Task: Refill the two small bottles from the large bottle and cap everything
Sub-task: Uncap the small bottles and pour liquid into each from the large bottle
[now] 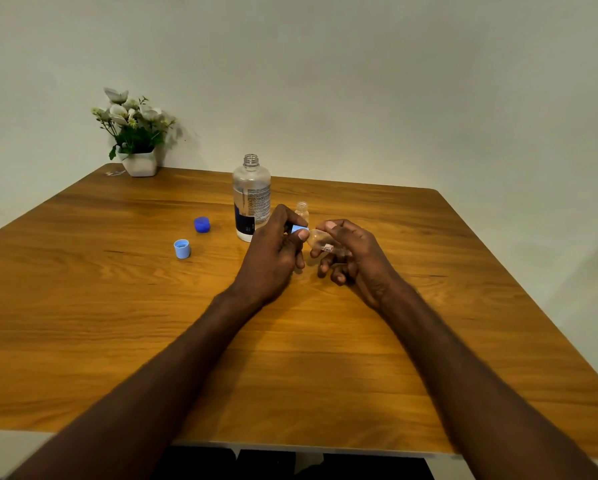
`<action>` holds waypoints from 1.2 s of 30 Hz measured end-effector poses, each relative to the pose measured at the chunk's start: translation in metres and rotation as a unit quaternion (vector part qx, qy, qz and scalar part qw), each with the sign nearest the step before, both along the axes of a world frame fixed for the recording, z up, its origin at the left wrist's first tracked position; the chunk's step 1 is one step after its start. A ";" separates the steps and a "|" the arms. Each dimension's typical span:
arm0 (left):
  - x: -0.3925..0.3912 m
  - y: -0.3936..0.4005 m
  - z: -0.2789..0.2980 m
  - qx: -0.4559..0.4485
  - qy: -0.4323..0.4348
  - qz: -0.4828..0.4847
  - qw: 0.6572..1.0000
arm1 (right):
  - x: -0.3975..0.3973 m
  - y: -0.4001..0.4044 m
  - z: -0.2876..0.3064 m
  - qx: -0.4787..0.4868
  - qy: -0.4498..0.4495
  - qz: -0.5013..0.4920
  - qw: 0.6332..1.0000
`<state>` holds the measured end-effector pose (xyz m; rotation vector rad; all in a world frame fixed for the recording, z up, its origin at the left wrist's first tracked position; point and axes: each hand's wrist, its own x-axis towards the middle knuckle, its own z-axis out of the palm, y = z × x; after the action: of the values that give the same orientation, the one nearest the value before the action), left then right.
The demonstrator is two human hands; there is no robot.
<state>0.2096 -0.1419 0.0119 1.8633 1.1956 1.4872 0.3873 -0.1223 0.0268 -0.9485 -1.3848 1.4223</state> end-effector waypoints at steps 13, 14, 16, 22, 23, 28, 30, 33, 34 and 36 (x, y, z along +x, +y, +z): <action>0.000 0.000 -0.001 0.009 0.000 0.000 1.000 | 0.002 0.001 -0.002 0.004 -0.003 0.009 1.000; 0.000 0.000 -0.001 0.009 0.001 0.000 1.000 | 0.002 0.001 -0.002 0.005 -0.001 0.013 1.000; 0.000 0.000 -0.001 0.010 0.003 0.001 1.000 | 0.001 0.001 -0.001 0.003 0.001 0.014 1.000; 0.000 0.000 0.001 0.008 0.000 -0.003 1.000 | 0.001 0.001 0.000 0.000 0.006 0.014 1.000; 0.000 0.000 0.001 0.008 -0.001 -0.002 1.000 | 0.001 0.001 0.000 -0.001 0.008 0.016 1.000; -0.001 0.000 0.002 0.008 0.005 -0.002 1.000 | 0.001 0.001 0.001 0.003 -0.008 0.009 1.000; -0.001 0.000 0.001 0.009 0.011 -0.001 1.000 | 0.002 0.001 0.000 0.005 0.003 0.008 1.000; -0.001 -0.001 0.002 0.008 0.015 0.007 1.000 | 0.002 0.002 -0.002 0.020 0.016 0.012 1.000; -0.001 -0.002 0.002 0.010 0.016 0.010 1.000 | 0.002 0.002 -0.003 0.028 0.016 0.013 0.999; 0.000 -0.003 0.003 0.016 0.014 0.018 1.000 | 0.003 0.003 -0.005 0.049 0.010 0.017 0.999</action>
<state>0.2096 -0.1445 0.0150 1.8991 1.2317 1.5133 0.3898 -0.1195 0.0217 -0.8502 -1.4488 1.3725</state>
